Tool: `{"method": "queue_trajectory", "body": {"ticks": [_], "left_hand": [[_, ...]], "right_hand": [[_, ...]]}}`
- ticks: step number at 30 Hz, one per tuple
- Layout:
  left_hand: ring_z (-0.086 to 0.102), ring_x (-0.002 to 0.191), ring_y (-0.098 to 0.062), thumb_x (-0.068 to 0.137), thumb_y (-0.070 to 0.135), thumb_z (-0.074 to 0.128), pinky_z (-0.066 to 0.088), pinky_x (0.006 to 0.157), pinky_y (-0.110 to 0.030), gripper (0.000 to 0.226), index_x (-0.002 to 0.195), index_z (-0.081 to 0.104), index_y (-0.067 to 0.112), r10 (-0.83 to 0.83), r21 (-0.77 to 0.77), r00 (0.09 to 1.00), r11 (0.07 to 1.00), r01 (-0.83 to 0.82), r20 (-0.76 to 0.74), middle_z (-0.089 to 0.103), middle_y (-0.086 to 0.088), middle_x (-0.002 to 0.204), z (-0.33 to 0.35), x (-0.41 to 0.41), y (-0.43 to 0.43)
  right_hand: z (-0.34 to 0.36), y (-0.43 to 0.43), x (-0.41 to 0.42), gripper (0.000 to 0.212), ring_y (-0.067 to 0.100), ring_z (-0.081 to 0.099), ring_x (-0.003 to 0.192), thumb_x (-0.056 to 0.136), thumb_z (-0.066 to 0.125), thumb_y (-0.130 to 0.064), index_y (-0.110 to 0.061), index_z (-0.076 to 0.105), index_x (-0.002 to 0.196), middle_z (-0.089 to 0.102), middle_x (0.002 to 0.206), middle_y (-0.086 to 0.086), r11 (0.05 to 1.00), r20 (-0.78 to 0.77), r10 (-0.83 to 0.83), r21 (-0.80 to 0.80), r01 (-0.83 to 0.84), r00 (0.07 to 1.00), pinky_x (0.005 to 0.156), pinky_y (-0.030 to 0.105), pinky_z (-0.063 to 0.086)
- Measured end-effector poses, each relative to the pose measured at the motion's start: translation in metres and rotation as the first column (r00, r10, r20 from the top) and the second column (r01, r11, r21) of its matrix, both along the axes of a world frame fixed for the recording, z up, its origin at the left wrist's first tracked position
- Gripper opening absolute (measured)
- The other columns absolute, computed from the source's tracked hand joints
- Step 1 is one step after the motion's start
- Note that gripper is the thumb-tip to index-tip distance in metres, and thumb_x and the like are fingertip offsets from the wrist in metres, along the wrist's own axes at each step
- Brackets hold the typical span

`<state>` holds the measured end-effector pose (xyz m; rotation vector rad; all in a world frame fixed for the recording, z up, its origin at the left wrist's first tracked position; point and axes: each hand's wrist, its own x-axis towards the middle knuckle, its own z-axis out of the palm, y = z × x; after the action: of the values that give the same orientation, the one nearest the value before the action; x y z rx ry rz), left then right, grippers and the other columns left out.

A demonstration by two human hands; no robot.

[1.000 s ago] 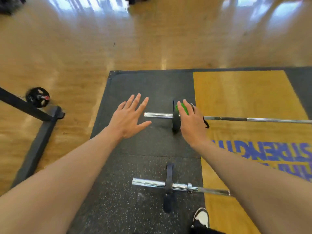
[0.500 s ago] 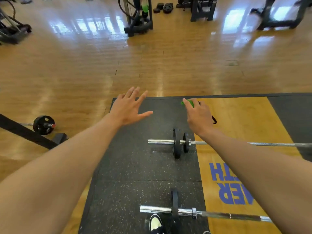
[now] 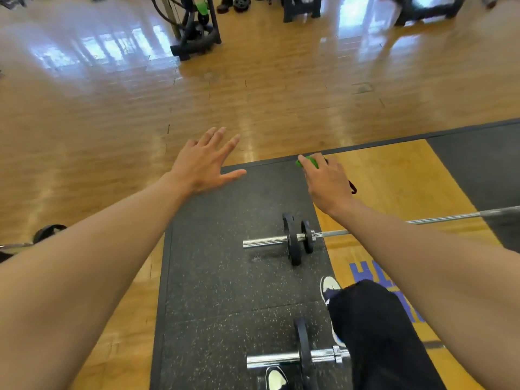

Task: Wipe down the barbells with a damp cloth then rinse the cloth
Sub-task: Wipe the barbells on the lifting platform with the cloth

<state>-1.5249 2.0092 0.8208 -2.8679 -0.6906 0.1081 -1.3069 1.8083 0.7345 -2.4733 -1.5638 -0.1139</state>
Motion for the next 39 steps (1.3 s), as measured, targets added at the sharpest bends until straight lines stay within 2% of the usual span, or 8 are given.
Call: {"method": "queue_trajectory", "body": {"ticks": [6,11,16,20,26,32,36,39], "left_hand": [[0.02,0.152,-0.032,0.086,0.084,0.011,0.038,0.108,-0.053,0.093,0.159,0.016,0.026,0.059,0.033,0.998,0.998,-0.058,-0.008,0.02,-0.014,0.164,-0.003,0.025,0.058],[0.021,0.151,-0.032,0.088,0.083,0.012,0.039,0.106,-0.054,0.092,0.159,0.018,0.024,0.187,0.047,0.982,0.981,-0.186,-0.015,0.022,-0.014,0.164,-0.015,0.055,0.113],[0.02,0.151,-0.033,0.09,0.079,0.017,0.038,0.107,-0.057,0.09,0.16,0.017,0.023,0.298,0.082,0.954,0.951,-0.299,0.022,0.02,-0.015,0.164,-0.016,0.074,0.144],[0.023,0.149,-0.035,0.091,0.078,0.018,0.041,0.102,-0.059,0.089,0.158,0.02,0.021,0.269,0.112,0.963,0.956,-0.27,0.023,0.023,-0.018,0.162,-0.014,0.082,0.163],[0.02,0.15,-0.036,0.091,0.078,0.019,0.041,0.102,-0.062,0.089,0.158,0.02,0.02,0.227,0.145,0.974,0.964,-0.224,-0.004,0.021,-0.019,0.162,-0.013,0.098,0.188],[0.021,0.149,-0.038,0.093,0.077,0.019,0.042,0.1,-0.063,0.088,0.159,0.016,0.018,0.13,0.154,0.989,0.981,-0.117,-0.076,0.019,-0.02,0.162,-0.063,0.12,0.209],[0.024,0.146,-0.039,0.094,0.074,0.024,0.04,0.1,-0.064,0.084,0.157,0.017,0.018,0.198,0.099,0.979,0.974,-0.202,0.049,0.021,-0.02,0.161,-0.116,0.134,0.231],[0.024,0.145,-0.039,0.094,0.071,0.028,0.036,0.106,-0.06,0.084,0.157,0.018,0.016,0.3,0.018,0.941,0.952,-0.306,0.155,0.021,-0.019,0.161,-0.167,0.137,0.247]], "right_hand": [[-0.026,0.07,0.047,0.053,0.043,0.054,0.105,0.097,0.054,-0.003,-0.013,0.048,0.148,0.056,0.134,0.017,0.997,-0.034,0.082,-0.005,-0.082,0.996,0.084,0.048,0.044],[-0.059,0.146,0.096,0.054,0.045,0.054,0.102,0.093,0.06,-0.001,-0.011,0.051,0.145,0.059,0.13,0.019,0.966,-0.066,0.257,-0.017,-0.259,0.964,0.078,0.051,0.048],[-0.072,0.195,0.13,0.06,0.047,0.055,0.107,0.087,0.064,0.003,-0.01,0.052,0.144,0.058,0.131,0.019,0.923,-0.04,0.383,0.0,-0.384,0.923,0.087,0.054,0.049],[-0.091,0.205,0.141,0.056,0.046,0.053,0.111,0.093,0.058,-0.002,-0.011,0.048,0.148,0.055,0.137,0.018,0.9,-0.063,0.434,-0.028,-0.436,0.899,0.087,0.054,0.047],[-0.137,0.206,0.142,0.058,0.045,0.053,0.105,0.092,0.059,0.001,-0.01,0.048,0.148,0.055,0.136,0.018,0.887,-0.125,0.455,-0.025,-0.461,0.882,0.083,0.052,0.046],[-0.213,0.183,0.142,0.052,0.042,0.056,0.094,0.091,0.065,-0.001,-0.009,0.055,0.141,0.06,0.129,0.016,0.92,-0.183,0.389,0.036,-0.39,0.903,0.075,0.047,0.048],[-0.271,0.169,0.136,0.05,0.041,0.056,0.096,0.093,0.063,0.0,-0.008,0.055,0.142,0.06,0.13,0.016,0.942,-0.225,0.334,0.038,-0.334,0.915,0.076,0.048,0.048],[-0.317,0.167,0.119,0.049,0.039,0.055,0.095,0.094,0.062,-0.001,-0.009,0.055,0.142,0.06,0.131,0.015,0.952,-0.26,0.305,0.047,-0.303,0.916,0.076,0.044,0.046]]}}
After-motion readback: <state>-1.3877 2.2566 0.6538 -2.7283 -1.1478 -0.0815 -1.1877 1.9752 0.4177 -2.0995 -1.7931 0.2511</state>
